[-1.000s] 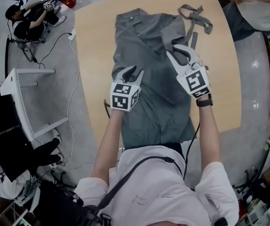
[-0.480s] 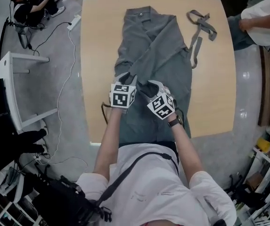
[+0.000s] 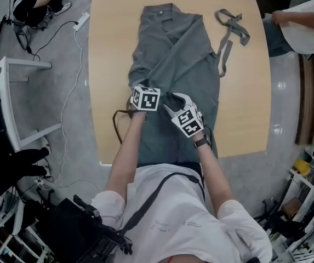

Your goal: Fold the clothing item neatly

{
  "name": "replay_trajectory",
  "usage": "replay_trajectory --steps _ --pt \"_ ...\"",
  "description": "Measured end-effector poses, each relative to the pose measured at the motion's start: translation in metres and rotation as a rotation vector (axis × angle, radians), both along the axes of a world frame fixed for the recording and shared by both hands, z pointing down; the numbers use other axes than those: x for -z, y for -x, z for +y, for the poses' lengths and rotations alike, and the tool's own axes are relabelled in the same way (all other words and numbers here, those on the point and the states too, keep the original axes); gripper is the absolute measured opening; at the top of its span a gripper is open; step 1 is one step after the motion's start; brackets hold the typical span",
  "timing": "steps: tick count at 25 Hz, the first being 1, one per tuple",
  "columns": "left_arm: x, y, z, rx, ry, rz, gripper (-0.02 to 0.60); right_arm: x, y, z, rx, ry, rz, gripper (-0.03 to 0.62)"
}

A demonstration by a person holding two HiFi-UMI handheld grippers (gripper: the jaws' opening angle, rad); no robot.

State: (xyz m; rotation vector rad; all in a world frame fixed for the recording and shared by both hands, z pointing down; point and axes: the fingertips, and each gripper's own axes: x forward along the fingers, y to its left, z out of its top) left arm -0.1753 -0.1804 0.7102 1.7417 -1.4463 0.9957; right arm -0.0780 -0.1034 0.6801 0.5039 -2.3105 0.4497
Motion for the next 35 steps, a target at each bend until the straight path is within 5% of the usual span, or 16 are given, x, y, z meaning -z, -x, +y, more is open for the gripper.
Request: replay_trajectory --steps 6,9,11,23,30,35 --pt "0.002 0.024 0.016 0.076 0.005 0.002 0.02 0.002 -0.02 -0.001 -0.046 0.005 -0.009 0.202" --pt "-0.001 0.026 0.019 0.066 0.012 0.009 0.115 0.004 -0.033 -0.007 -0.086 -0.017 -0.011 0.207" --pt "0.012 0.027 0.023 0.062 -0.029 0.026 0.117 0.005 -0.045 -0.002 -0.123 -0.006 -0.013 0.207" --pt "0.055 0.003 0.106 0.0 -0.122 0.129 0.114 0.02 -0.152 0.024 -0.522 0.057 -0.1 0.202" --pt "0.076 -0.057 0.089 -0.085 -0.212 0.166 0.114 0.039 -0.237 -0.118 -0.557 -0.075 -0.061 0.196" --pt "0.088 -0.097 0.054 -0.051 -0.249 0.184 0.114 0.033 -0.255 -0.254 -0.456 -0.15 -0.01 0.198"
